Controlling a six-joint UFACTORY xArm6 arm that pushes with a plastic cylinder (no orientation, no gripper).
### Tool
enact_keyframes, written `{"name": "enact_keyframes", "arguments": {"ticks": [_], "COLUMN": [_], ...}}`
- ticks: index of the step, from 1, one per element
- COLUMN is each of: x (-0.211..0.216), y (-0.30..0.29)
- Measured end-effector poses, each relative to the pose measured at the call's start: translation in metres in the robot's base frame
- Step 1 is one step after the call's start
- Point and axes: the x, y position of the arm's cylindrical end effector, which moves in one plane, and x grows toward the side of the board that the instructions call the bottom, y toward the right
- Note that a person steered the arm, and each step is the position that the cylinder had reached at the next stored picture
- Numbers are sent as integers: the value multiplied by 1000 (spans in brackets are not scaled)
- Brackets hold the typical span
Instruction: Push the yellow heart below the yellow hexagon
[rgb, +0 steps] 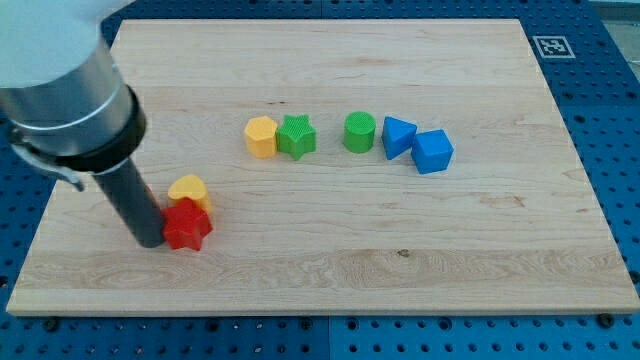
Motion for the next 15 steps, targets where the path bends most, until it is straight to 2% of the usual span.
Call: {"name": "enact_keyframes", "arguments": {"ticks": [2,4,6,8,9,15], "x": [-1,-27,-33,-61,-53,-45], "y": [21,20,0,-38,-31,130]}}
